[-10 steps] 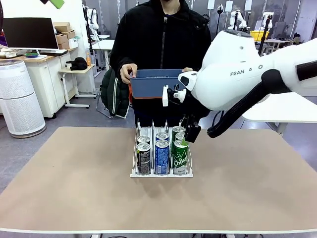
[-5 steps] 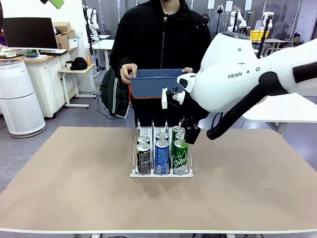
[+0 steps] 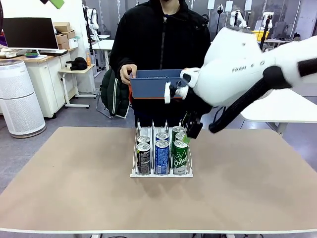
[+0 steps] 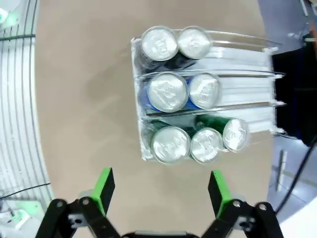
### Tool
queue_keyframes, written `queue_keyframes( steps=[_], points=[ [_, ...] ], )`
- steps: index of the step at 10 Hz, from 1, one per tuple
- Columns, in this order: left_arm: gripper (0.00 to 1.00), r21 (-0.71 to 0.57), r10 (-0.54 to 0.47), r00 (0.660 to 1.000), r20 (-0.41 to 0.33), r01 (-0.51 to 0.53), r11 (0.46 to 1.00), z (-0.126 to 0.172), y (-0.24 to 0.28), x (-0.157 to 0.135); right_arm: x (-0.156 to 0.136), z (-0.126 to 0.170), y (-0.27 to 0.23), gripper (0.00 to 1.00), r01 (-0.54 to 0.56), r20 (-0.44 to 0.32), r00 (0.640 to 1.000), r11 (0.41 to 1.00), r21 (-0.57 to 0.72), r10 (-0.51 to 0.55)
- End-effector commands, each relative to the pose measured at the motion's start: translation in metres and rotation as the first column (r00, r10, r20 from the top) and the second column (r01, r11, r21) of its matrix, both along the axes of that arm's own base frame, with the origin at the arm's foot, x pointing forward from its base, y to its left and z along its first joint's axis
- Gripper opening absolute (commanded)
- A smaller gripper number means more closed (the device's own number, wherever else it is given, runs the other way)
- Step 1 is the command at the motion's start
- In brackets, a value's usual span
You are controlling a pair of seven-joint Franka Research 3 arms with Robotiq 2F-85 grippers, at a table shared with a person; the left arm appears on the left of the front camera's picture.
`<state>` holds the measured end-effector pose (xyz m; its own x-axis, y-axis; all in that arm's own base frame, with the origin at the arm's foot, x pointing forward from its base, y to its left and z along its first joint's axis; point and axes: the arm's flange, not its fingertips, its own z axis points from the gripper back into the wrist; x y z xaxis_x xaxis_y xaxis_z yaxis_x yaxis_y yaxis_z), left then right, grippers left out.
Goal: Fill the beverage cans into the dispenser.
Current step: Pick up the Pepsi coke handed by the human.
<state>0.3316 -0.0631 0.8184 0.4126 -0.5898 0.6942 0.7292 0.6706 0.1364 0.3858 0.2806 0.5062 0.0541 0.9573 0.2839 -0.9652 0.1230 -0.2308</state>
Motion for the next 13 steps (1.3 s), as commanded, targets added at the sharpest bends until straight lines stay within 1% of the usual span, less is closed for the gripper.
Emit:
queue_keyframes(
  steps=[1,2,3,4,6,7,8,9,10,11,12,13],
  points=[
    [1.00,-0.002,0.003,1.000,-0.004,-0.003,1.000,-0.001,0.000,0.000,0.010,0.056,-0.032,1.00,0.093,-0.099,0.992,0.990,0.109,-0.082],
    [1.00,-0.002,0.003,1.000,-0.004,-0.003,1.000,-0.001,0.000,0.000,0.021,0.087,-0.043,1.00,0.138,-0.112,0.986,0.981,0.132,-0.124],
    [1.00,-0.002,0.003,1.000,-0.004,-0.003,1.000,-0.001,0.000,0.000,0.030,0.130,-0.060,1.00,0.162,-0.080,0.985,0.980,0.119,-0.153],
    [1.00,-0.002,0.003,1.000,-0.004,-0.003,1.000,-0.001,0.000,0.000,0.035,0.166,-0.073,1.00,0.198,-0.062,0.980,0.964,0.177,-0.190],
    [1.00,-0.002,0.003,1.000,-0.004,-0.003,1.000,-0.001,0.000,0.000,0.050,0.223,-0.102,1.00,0.257,-0.034,0.966,0.925,0.280,-0.258],
    [1.00,-0.002,0.003,1.000,-0.004,-0.003,1.000,-0.001,0.000,0.000,0.050,0.250,-0.115,1.00,0.308,0.008,0.945,0.902,0.302,-0.326],
    [1.00,-0.002,0.003,1.000,-0.004,-0.003,1.000,-0.001,0.000,0.000,0.052,0.269,-0.124,1.00,0.328,0.012,0.937,0.888,0.322,-0.350],
    [1.00,-0.002,0.003,1.000,-0.004,-0.003,1.000,-0.001,0.000,0.000,0.053,0.287,-0.133,1.00,0.315,-0.015,0.944,0.882,0.351,-0.331],
    [1.00,-0.002,0.003,1.000,-0.004,-0.003,1.000,-0.001,0.000,0.000,0.054,0.300,-0.143,1.00,0.330,-0.023,0.937,0.865,0.377,-0.347],
    [1.00,-0.002,0.003,1.000,-0.004,-0.003,1.000,-0.001,0.000,0.000,0.054,0.310,-0.152,1.00,0.365,-0.020,0.920,0.841,0.400,-0.391],
    [1.00,-0.002,0.003,1.000,-0.004,-0.003,1.000,-0.001,0.000,0.000,0.051,0.316,-0.161,1.00,0.394,-0.044,0.909,0.822,0.410,-0.414],
    [1.00,-0.002,0.003,1.000,-0.004,-0.003,1.000,-0.001,0.000,0.000,0.048,0.318,-0.164,1.00,0.416,-0.051,0.900,0.818,0.397,-0.433]
  ],
)
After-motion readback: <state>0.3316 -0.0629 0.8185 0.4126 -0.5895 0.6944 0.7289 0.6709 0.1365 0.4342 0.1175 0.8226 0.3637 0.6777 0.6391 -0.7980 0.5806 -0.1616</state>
